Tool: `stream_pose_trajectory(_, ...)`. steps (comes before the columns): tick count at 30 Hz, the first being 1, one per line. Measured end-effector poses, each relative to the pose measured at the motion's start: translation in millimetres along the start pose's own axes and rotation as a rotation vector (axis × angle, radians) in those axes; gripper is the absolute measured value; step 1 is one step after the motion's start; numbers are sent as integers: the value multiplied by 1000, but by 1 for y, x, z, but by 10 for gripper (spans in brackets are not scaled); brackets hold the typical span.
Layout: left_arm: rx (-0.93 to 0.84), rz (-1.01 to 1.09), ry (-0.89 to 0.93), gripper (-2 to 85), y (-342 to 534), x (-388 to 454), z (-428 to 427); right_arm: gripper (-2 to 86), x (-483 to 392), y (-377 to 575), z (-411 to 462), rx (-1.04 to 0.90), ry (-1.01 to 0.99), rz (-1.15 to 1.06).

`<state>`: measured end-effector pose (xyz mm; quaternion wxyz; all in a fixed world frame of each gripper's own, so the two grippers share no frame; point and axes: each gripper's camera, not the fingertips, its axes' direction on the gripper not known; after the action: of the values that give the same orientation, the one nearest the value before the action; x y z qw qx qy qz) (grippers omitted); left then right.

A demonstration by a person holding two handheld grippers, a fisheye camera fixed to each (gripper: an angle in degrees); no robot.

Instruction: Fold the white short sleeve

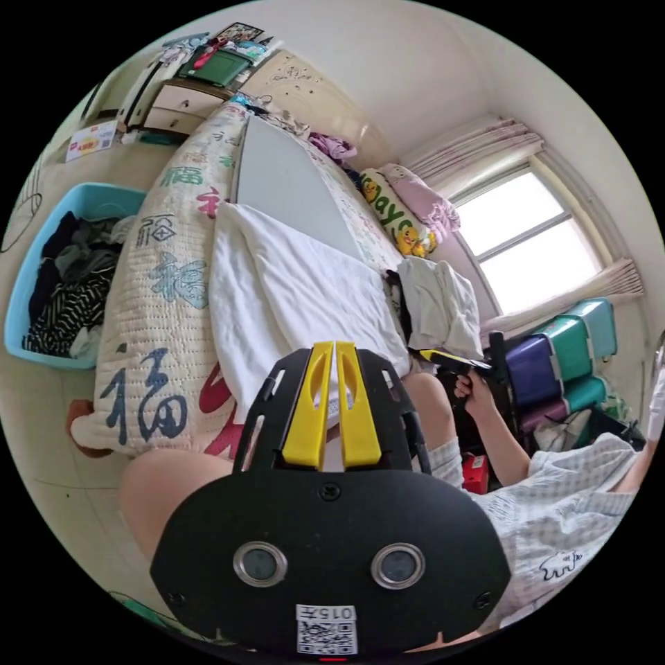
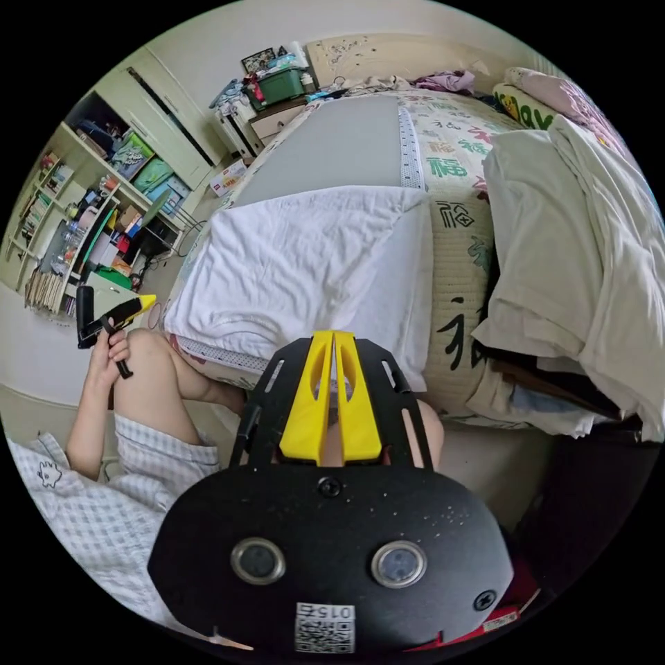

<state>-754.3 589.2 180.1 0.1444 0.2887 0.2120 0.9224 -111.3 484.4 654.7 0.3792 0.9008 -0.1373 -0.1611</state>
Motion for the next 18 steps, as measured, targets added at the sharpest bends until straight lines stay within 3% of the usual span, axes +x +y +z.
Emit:
stream_pose_trajectory(2,19,-52,-209,-4,9,32,-7,-4,-32,11,7,24,88,7)
stream_pose_trajectory(5,77,-170,-373,-6,23,71,2,-5,-74,16,27,33,212,78)
stream_pose_trajectory(9,45,-189,-361,-6,27,124,32,-7,-113,16,59,-9,120,162)
stream_pose_trajectory(12,48,-199,-484,-4,21,168,52,-9,-142,16,81,2,71,209)
stream_pose_trajectory(14,-3,-225,-559,-4,10,183,69,-9,-162,14,99,-35,161,246)
stream_pose_trajectory(18,-53,-371,-512,-4,1,175,76,-10,-186,15,124,-92,293,279)
